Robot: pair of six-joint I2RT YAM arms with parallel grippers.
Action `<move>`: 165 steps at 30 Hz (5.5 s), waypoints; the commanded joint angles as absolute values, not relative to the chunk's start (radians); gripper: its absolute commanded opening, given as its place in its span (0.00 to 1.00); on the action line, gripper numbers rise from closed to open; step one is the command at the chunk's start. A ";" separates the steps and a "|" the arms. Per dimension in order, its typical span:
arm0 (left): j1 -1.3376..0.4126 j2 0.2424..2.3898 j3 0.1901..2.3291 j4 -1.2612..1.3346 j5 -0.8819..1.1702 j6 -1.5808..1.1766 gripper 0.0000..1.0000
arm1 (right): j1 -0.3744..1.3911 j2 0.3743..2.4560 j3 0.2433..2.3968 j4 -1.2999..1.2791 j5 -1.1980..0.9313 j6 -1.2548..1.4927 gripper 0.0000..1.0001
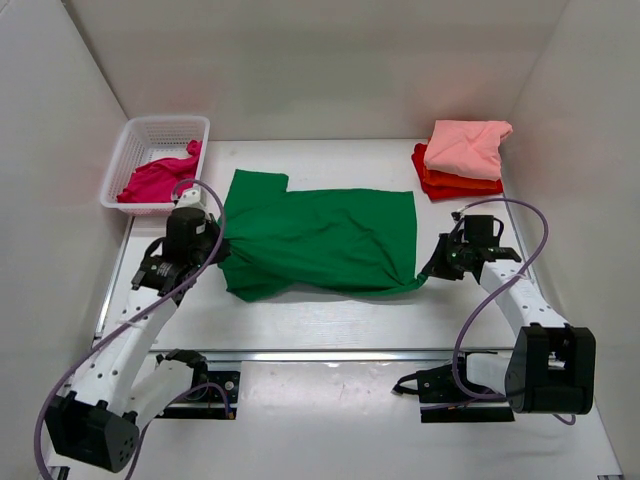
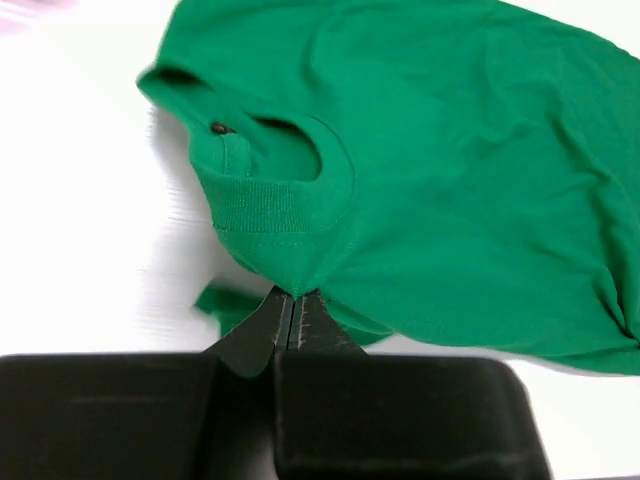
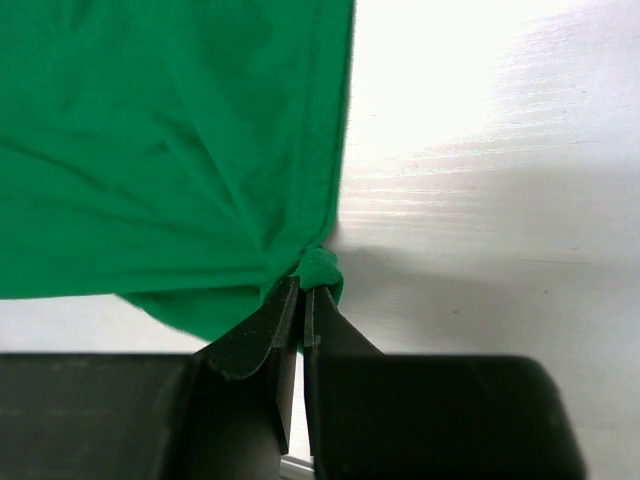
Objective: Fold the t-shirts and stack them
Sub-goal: Flatten out the tshirt
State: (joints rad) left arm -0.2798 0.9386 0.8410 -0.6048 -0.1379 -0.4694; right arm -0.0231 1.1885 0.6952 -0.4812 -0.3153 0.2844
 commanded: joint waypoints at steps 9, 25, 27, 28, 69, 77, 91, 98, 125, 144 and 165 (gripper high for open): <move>-0.180 1.376 0.989 -0.318 -0.097 -0.402 0.00 | -0.037 1.264 0.756 -0.431 -0.285 0.268 0.00; -0.167 1.881 1.520 -0.333 -0.074 -0.324 0.88 | -0.006 1.325 0.770 -0.396 -0.279 0.296 0.00; -0.176 1.837 1.427 -0.299 -0.115 -0.330 0.88 | -0.006 1.324 0.761 -0.385 -0.278 0.301 0.00; -0.179 1.807 1.383 -0.249 -0.121 -0.339 0.88 | -0.006 1.324 0.765 -0.388 -0.281 0.302 0.00; -0.199 1.905 1.221 -0.422 -0.124 -0.339 0.69 | 0.002 1.304 0.736 -0.365 -0.337 0.321 0.00; -0.215 1.902 1.194 -0.462 -0.022 -0.388 0.17 | 0.005 1.290 0.746 -0.373 -0.347 0.319 0.00; -0.120 1.168 1.242 -0.546 0.112 -0.509 0.00 | -0.172 1.111 0.900 -0.379 -0.512 0.411 0.00; -0.092 1.022 1.374 -0.652 0.098 -0.522 0.00 | -0.221 1.048 0.917 -0.446 -0.508 0.437 0.00; -0.136 0.802 0.945 -0.649 0.166 -0.561 0.00 | 0.254 0.930 0.572 -0.698 -0.085 0.492 0.49; -0.141 0.765 0.874 -0.604 0.195 -0.592 0.00 | 0.546 1.060 0.470 -0.666 0.028 0.749 0.57; -0.135 0.756 0.850 -0.583 0.212 -0.591 0.00 | 0.677 1.425 0.561 -0.669 0.186 0.781 0.00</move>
State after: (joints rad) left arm -0.1432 0.7757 0.8410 -0.6044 0.1970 -0.5945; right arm 0.6613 1.3308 0.6289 -0.6361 0.1318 0.7685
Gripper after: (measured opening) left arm 0.014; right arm 0.033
